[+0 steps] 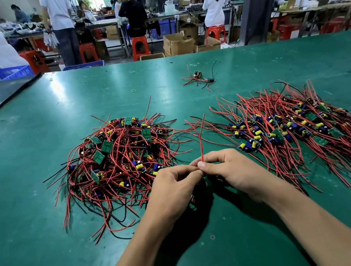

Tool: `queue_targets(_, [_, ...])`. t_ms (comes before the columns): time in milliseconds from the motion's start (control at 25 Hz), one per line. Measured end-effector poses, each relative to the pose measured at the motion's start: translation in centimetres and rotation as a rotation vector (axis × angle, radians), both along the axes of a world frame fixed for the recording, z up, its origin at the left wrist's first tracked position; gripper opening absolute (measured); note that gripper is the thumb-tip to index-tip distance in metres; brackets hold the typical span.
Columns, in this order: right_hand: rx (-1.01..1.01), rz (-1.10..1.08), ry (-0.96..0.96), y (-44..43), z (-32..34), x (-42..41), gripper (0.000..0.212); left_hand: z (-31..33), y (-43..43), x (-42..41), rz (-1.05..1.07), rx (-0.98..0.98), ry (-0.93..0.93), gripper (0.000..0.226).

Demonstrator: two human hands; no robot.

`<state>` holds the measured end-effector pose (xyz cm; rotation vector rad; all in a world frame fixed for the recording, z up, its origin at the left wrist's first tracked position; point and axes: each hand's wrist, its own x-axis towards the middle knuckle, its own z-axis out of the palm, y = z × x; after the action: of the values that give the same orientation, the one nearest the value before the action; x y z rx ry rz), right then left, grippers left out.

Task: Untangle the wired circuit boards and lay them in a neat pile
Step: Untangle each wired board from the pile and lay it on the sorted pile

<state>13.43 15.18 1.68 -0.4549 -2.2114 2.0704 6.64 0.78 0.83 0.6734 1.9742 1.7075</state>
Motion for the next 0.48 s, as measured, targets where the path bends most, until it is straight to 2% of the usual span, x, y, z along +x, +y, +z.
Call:
queue_targets(240, [-0.017,-0.189,-0.011,0.0,-0.8,-1.0,0.024,-0.1,-0.1,-0.1,-0.017,-0.052,0.032,0.013])
queue_targets(480, [-0.161,-0.323,0.108,0.8,-1.3,-1.6,0.028,-0.3,0.0,-0.1,-0.097,-0.08,0.07,0.008])
